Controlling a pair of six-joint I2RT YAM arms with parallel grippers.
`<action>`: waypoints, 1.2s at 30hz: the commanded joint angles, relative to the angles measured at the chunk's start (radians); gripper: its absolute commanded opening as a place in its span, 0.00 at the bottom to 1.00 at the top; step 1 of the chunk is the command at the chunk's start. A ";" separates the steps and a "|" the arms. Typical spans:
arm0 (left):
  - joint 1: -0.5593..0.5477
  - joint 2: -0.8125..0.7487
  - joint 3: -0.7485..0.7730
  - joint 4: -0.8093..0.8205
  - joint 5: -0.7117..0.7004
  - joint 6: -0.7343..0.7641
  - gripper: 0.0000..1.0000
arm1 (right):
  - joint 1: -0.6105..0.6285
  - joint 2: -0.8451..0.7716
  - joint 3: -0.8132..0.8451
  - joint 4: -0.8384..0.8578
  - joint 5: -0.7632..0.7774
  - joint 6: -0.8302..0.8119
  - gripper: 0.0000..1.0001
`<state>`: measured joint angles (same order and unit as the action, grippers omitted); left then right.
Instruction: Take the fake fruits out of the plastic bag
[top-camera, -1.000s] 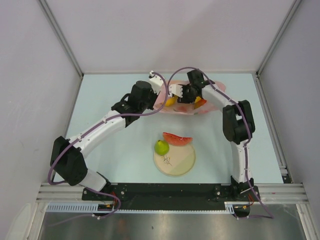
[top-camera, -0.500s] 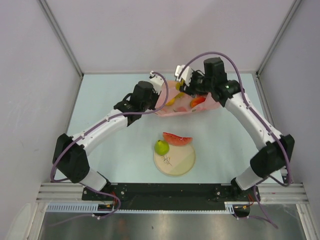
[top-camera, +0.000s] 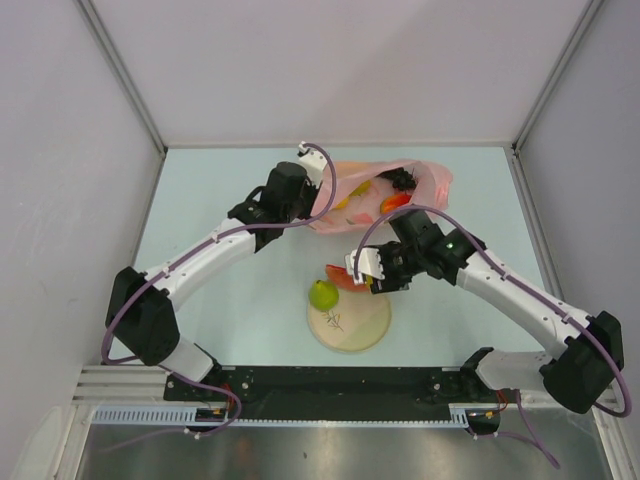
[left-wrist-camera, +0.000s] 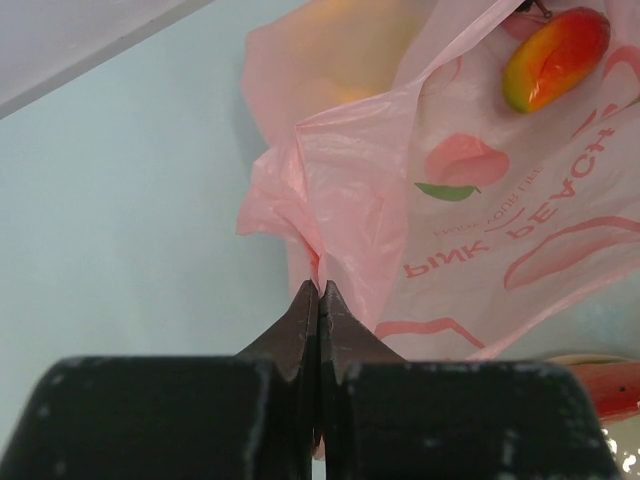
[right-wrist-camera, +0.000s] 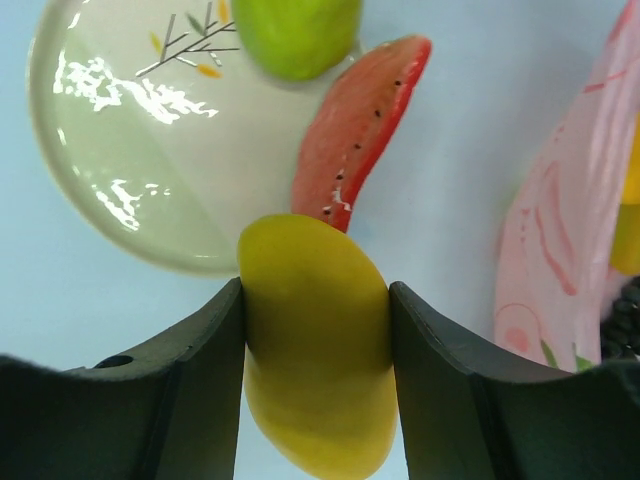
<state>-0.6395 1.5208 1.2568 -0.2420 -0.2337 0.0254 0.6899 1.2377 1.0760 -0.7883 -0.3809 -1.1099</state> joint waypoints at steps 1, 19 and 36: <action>-0.005 -0.030 0.021 0.027 -0.007 -0.019 0.00 | 0.032 -0.030 0.009 -0.101 -0.025 -0.012 0.29; -0.003 -0.116 -0.066 0.032 0.033 -0.078 0.00 | 0.197 -0.075 -0.139 -0.155 -0.082 -0.498 0.31; 0.024 -0.185 -0.123 0.033 0.031 -0.079 0.00 | 0.200 0.138 -0.142 -0.158 -0.047 -0.748 0.34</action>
<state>-0.6312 1.3891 1.1576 -0.2352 -0.2218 -0.0284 0.8928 1.3342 0.9360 -0.9501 -0.4400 -1.8099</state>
